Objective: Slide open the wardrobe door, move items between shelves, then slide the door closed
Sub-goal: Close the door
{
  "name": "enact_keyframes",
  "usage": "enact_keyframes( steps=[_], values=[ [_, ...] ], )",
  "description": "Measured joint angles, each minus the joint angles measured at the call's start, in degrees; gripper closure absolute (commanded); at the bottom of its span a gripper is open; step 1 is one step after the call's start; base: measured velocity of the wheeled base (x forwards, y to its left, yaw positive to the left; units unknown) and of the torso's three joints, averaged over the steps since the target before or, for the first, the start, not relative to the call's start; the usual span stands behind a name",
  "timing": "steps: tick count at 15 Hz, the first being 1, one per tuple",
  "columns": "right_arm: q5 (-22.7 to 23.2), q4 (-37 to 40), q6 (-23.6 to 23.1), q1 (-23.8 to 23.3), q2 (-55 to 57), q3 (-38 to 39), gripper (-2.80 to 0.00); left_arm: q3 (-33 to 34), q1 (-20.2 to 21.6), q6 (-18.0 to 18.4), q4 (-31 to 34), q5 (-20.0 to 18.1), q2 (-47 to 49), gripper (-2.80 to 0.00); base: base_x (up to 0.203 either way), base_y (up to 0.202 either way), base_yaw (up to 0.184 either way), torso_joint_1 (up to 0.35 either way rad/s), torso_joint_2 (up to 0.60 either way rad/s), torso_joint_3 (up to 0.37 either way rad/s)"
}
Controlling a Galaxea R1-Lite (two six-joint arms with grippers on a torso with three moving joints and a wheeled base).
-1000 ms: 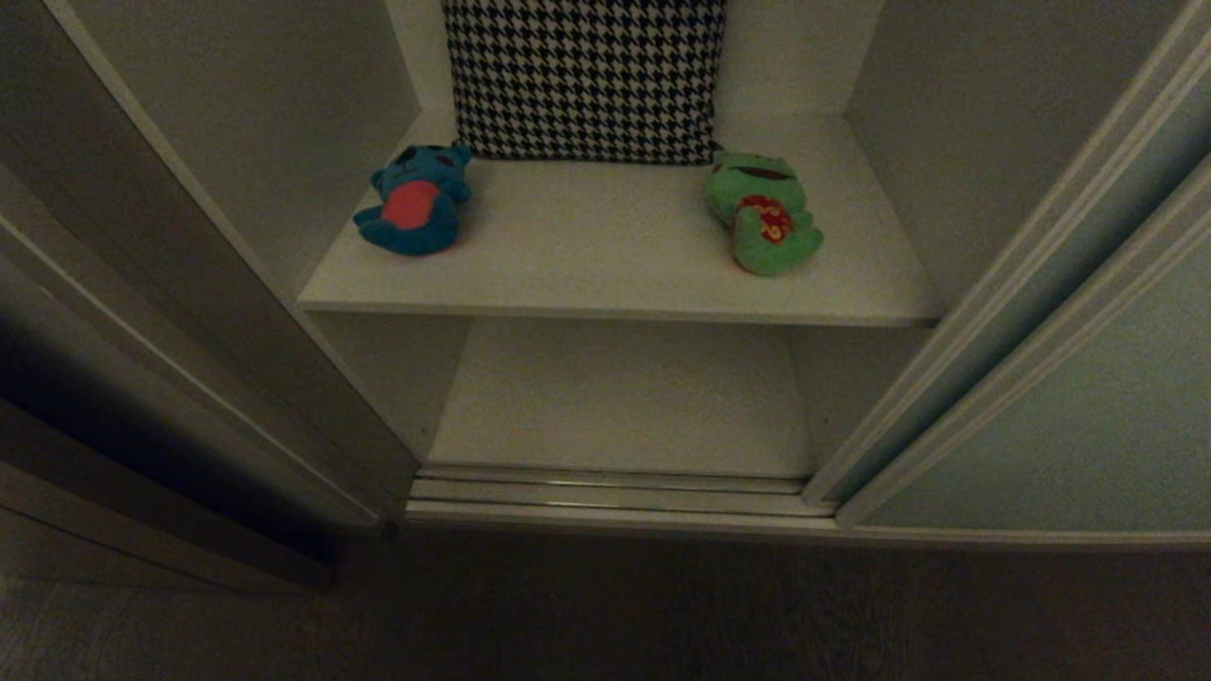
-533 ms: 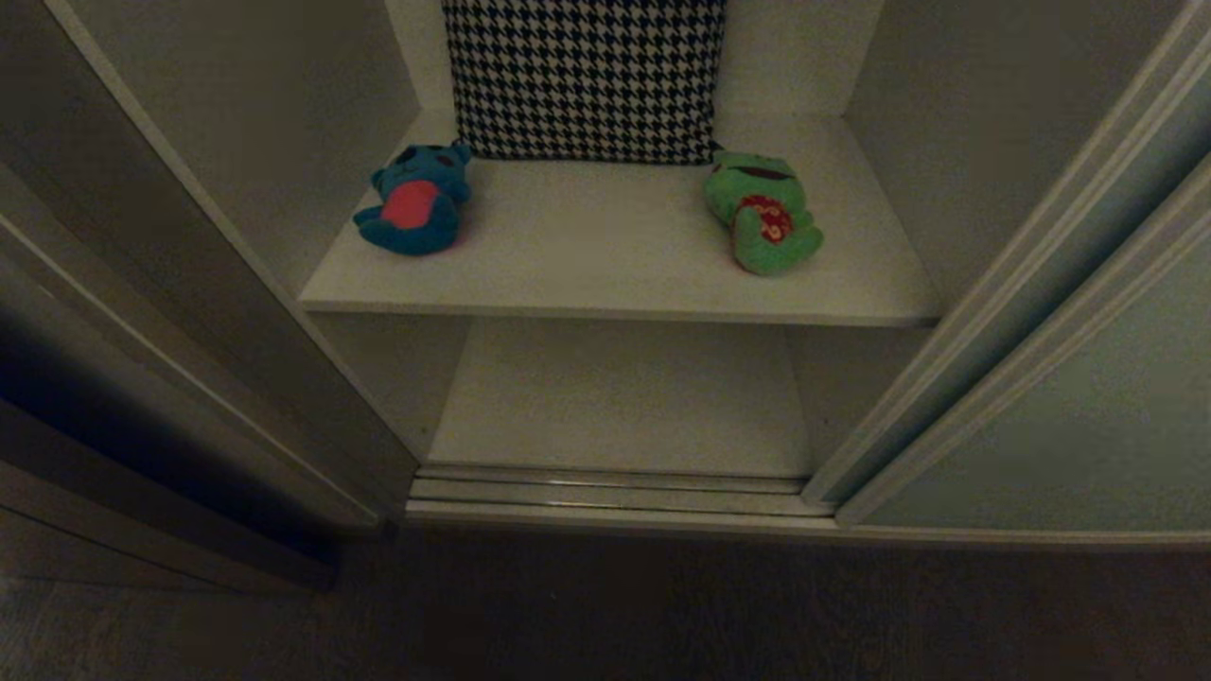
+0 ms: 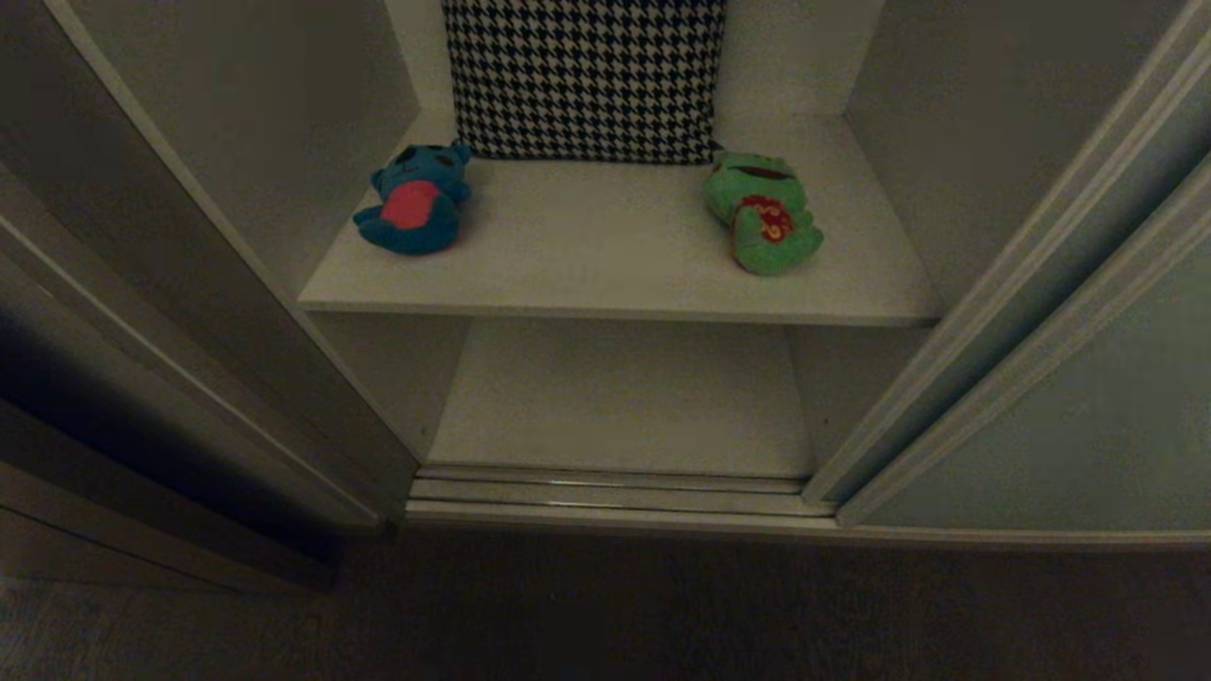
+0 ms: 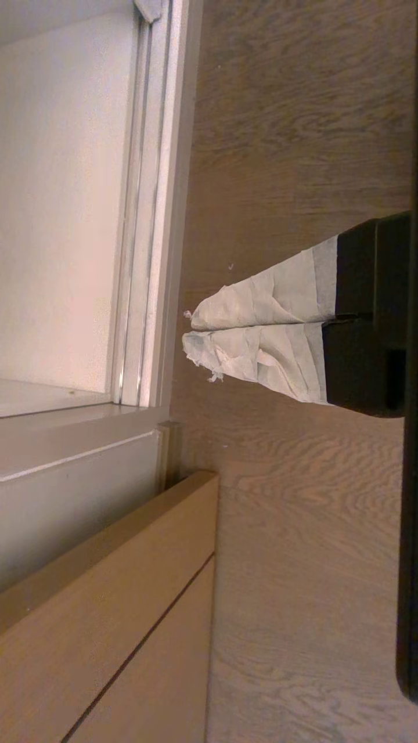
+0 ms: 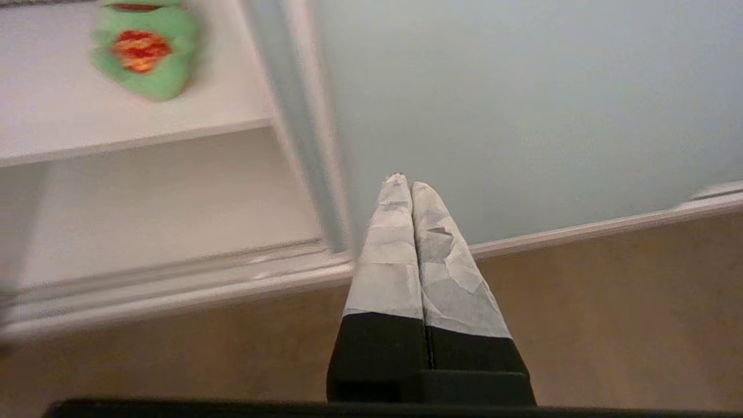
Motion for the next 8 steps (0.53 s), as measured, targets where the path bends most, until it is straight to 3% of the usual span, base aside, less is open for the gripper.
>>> enact_keyframes(
  steps=[4, 8],
  values=[
    [17.7, -1.9, 0.6, -9.8, 10.2, -5.1, 0.00, 0.0, 0.0, 0.0, 0.0, 0.0, 0.0, 0.00, 0.000, 0.000, 0.000, 0.000, 0.00, 0.000],
    [35.8, -8.3, 0.7, -23.8, 19.4, -6.3, 0.00, 0.0, 0.0, 0.0, 0.0, 0.0, 0.0, 0.00, 0.000, 0.000, 0.000, 0.000, 0.00, 0.000]
  ],
)
